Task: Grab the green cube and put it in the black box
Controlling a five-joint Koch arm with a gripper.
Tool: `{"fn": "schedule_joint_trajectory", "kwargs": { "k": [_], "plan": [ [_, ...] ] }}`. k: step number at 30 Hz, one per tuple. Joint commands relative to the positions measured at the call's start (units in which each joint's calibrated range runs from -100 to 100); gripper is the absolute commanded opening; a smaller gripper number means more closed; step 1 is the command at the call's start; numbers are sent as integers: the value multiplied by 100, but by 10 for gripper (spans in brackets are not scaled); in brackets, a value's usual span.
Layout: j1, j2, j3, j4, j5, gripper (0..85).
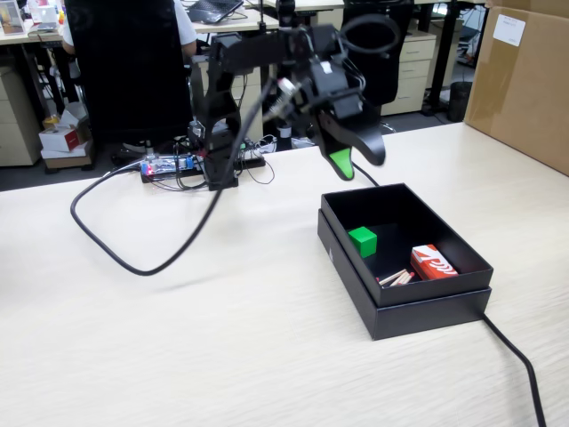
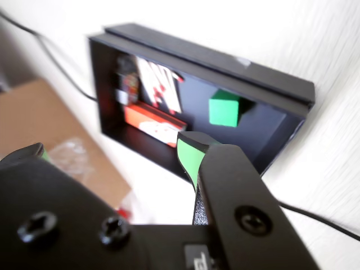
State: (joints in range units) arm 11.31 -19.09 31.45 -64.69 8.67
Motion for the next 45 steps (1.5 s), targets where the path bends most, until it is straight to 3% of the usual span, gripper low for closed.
{"fn": "schedule_joint_trajectory", "kwargs": {
  "k": [1,13,21,25,35,45],
  "plan": [
    [-278,-1516,-289,115,-195,471],
    [-1319,-5337,-4931,1204,-806,505],
    [-1260,-7918,-8022,2353,-786,503],
    [-1231,-8091,-8793,2629,-713,523],
    [-1250,-8091,-11159,5420,-713,517],
    [-1250,-8068,-12066,6258,-772,515]
  ]
}}
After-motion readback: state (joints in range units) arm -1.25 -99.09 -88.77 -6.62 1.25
